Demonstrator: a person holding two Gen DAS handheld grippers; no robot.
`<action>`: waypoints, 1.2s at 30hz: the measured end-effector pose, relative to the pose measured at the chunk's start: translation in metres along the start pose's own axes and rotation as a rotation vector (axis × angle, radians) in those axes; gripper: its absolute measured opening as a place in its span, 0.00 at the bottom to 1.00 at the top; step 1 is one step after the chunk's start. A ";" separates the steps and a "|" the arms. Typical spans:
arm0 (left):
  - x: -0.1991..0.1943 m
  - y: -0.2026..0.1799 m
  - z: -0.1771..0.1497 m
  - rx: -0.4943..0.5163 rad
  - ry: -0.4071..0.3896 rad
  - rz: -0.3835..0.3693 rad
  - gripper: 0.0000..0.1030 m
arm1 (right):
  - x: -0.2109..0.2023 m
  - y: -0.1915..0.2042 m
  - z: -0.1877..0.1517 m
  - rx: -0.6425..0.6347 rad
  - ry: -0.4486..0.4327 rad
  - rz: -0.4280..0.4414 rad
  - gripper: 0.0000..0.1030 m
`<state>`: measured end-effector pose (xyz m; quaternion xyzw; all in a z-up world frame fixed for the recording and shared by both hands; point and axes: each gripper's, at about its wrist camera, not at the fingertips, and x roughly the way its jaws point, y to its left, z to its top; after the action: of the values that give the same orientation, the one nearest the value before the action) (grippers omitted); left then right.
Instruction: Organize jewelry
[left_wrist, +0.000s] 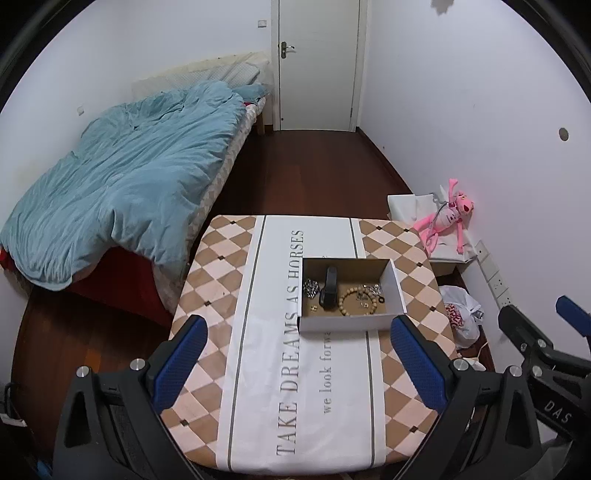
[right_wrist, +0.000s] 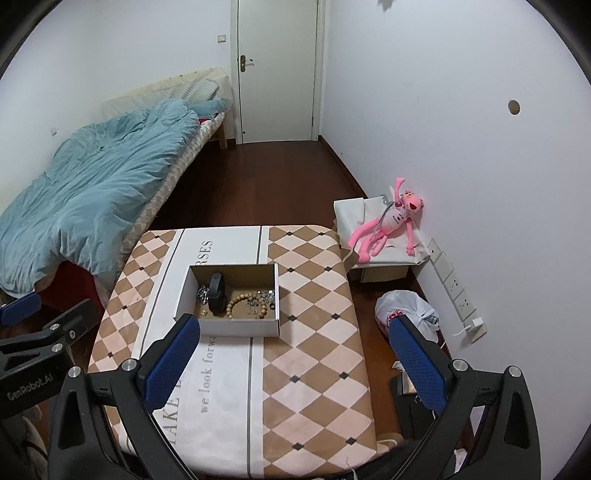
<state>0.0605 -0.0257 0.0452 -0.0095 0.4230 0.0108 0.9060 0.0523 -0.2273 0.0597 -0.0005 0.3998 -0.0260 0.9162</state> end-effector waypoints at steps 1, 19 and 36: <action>0.002 -0.001 0.003 0.003 0.001 -0.004 0.98 | 0.005 0.000 0.004 -0.001 0.007 -0.001 1.00; 0.035 -0.010 0.025 0.037 0.050 0.001 0.98 | 0.055 0.001 0.034 -0.020 0.088 -0.003 1.00; 0.042 -0.010 0.019 0.030 0.082 0.010 0.98 | 0.058 0.000 0.032 -0.032 0.103 -0.009 1.00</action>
<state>0.1023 -0.0351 0.0247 0.0060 0.4599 0.0086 0.8879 0.1152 -0.2305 0.0389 -0.0155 0.4466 -0.0238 0.8943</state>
